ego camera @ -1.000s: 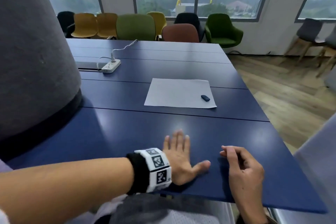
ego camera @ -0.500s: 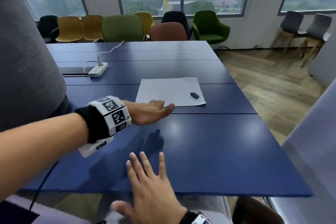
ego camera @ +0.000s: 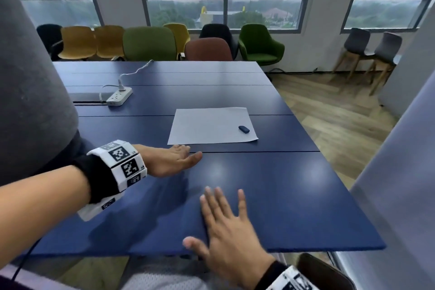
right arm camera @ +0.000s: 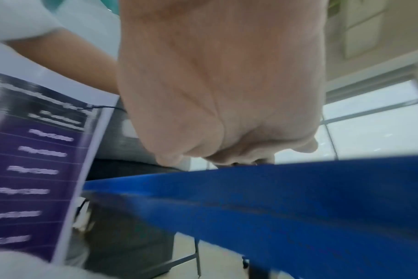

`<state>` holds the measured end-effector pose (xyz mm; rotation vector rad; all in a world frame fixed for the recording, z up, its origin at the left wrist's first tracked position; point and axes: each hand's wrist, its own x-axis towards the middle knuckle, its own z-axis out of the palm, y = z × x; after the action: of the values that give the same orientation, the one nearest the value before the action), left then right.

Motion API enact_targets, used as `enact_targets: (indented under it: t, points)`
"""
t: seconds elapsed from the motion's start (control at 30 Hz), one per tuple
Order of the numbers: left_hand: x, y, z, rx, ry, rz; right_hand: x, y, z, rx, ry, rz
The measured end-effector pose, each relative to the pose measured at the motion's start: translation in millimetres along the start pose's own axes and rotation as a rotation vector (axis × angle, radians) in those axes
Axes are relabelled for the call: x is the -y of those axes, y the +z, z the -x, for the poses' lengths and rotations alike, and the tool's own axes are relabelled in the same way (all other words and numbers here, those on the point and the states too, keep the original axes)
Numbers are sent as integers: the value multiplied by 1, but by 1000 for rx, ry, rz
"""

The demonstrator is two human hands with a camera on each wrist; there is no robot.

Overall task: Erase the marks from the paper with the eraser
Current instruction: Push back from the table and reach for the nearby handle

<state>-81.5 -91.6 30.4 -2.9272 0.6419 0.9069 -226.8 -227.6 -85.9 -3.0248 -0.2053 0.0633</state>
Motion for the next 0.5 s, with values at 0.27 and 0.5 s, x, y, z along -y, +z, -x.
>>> enact_targets:
  t: [0.27, 0.5]
  points:
    - [7, 3, 11, 73, 4, -82, -102, -15, 14, 90, 244, 35]
    - [-1, 11, 7, 67, -38, -60, -30, -2, 18, -62, 27, 93]
